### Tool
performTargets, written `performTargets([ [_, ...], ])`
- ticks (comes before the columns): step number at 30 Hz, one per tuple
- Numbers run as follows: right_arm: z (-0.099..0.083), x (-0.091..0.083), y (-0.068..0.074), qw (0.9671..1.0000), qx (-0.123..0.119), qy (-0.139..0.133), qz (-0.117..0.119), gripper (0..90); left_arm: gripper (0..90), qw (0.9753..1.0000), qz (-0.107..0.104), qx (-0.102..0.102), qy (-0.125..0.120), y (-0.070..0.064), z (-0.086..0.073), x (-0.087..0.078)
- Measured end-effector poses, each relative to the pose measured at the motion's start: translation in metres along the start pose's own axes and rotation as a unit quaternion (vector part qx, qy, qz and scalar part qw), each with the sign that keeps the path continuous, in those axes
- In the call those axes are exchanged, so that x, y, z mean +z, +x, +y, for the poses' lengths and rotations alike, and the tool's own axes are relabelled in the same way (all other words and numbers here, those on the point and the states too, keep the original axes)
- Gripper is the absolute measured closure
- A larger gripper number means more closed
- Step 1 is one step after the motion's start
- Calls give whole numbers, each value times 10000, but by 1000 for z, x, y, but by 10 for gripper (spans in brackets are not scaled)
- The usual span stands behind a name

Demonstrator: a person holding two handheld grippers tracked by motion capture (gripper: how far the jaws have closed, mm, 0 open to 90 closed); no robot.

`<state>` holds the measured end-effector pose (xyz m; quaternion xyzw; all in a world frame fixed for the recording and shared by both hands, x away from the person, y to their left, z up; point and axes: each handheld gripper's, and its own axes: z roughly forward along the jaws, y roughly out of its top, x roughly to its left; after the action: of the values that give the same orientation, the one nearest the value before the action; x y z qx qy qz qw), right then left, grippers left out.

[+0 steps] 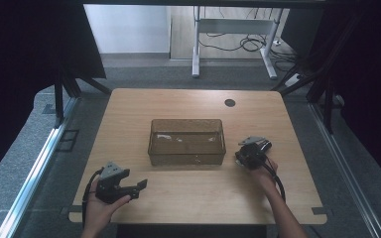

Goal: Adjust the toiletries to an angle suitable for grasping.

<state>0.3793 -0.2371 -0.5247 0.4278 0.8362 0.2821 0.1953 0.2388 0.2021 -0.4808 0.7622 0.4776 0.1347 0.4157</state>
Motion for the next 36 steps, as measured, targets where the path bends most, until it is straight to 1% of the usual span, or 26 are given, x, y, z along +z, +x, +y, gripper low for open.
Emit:
performTargets([
  [10, -12, -10, 7, 9999, -118, -20, 104, 897, 218, 10000, 11, -12, 7, 0, 0, 0],
  [13, -15, -12, 7, 9999, -91, -30, 123, 897, 218, 10000, 21, -21, 2, 1, 0, -1],
  [17, -19, -16, 9, 9998, -126, -42, 162, 897, 218, 10000, 20, -6, 14, 1, 0, -1],
  [22, -27, -22, 13, 9996, -195, -69, 204, 897, 219, 10000, 39, -44, 19, 1, -1, 0],
  [34, -39, -33, 14, 9994, -226, -90, 255, 896, 219, 10000, 38, -68, 4, 3, -1, -2],
  [36, -43, -35, 14, 9994, -191, -108, 258, 896, 219, 10000, 26, -67, 15, 3, -1, -1],
])
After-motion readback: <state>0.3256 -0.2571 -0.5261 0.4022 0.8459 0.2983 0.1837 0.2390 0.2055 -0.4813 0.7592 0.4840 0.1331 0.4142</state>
